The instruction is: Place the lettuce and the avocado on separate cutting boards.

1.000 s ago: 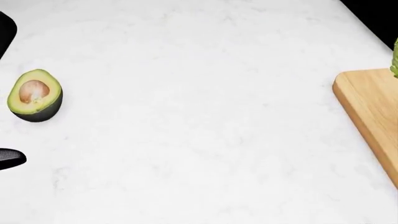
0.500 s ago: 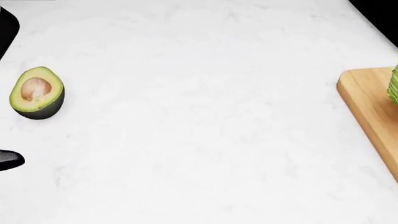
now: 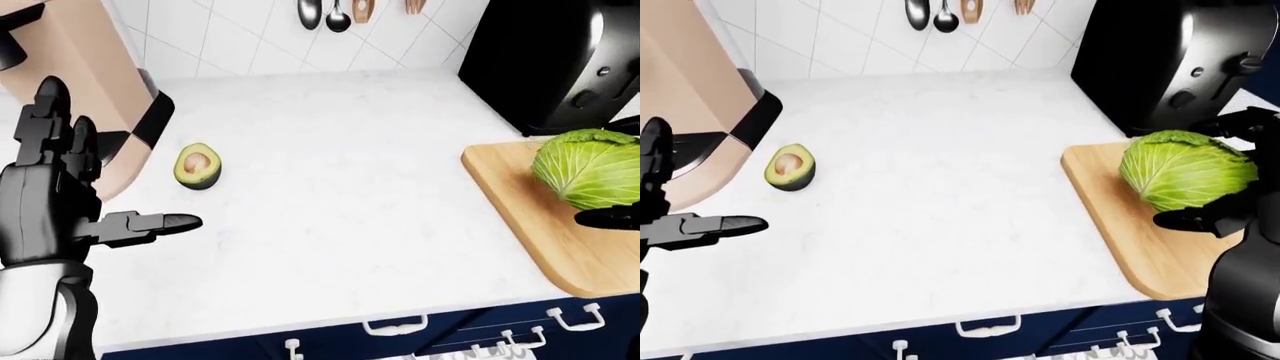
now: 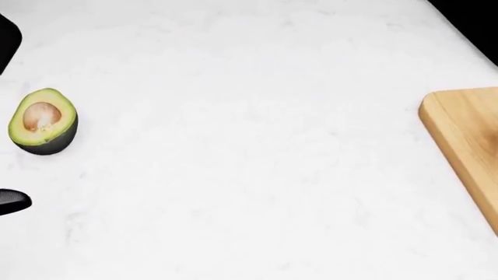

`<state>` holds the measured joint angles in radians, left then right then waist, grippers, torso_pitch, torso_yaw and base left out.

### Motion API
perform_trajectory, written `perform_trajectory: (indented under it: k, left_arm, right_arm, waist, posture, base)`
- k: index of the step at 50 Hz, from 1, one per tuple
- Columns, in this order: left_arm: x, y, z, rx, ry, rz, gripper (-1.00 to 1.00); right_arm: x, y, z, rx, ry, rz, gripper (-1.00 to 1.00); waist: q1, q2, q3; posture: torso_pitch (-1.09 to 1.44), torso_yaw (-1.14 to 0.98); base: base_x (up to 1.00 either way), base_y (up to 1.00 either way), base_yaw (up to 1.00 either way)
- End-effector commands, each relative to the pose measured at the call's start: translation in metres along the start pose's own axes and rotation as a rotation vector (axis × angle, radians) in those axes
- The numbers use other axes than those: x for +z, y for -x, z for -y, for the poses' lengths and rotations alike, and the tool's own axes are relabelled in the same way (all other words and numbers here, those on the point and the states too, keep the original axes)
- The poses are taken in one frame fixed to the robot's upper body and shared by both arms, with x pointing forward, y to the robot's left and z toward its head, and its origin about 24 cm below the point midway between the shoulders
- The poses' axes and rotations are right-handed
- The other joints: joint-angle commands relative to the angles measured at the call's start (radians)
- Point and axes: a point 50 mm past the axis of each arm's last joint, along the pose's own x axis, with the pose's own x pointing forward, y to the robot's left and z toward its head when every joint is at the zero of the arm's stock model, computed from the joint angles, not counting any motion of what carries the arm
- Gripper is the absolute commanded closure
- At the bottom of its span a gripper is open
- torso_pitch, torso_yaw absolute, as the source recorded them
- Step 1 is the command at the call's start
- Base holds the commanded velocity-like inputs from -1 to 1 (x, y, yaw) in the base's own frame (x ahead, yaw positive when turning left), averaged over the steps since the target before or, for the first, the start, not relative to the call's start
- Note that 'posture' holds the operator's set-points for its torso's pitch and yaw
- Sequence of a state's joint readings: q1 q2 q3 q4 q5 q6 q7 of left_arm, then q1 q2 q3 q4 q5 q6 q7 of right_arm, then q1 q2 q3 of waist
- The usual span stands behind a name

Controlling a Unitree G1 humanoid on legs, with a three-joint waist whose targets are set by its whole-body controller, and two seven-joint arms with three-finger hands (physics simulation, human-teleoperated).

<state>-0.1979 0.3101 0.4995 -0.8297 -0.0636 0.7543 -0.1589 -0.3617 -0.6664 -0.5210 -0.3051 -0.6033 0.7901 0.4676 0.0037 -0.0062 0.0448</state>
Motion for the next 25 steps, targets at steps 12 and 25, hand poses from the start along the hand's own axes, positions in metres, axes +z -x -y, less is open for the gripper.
perform_trajectory:
  k: [12, 25]
  left_arm:
    - [0.0118, -0.0009, -0.0002, 0.008, -0.020, 0.072, -1.00]
    - [0.0101, 0.0006, -0.0010, 0.010, -0.025, 0.068, -1.00]
  right_arm:
    - [0.0139, 0.0035, 0.0109, -0.053, 0.007, 0.064, 0.55]
    - [0.0110, 0.0067, 0.0124, -0.038, 0.009, 0.058, 0.11]
  waist:
    - [0.001, -0.007, -0.020]
    - [0.001, -0.007, -0.019]
  posture:
    - [0.00, 0.00]
    - [0.00, 0.00]
  base:
    - [0.00, 0.00, 0.00]
    - [0.00, 0.00, 0.00]
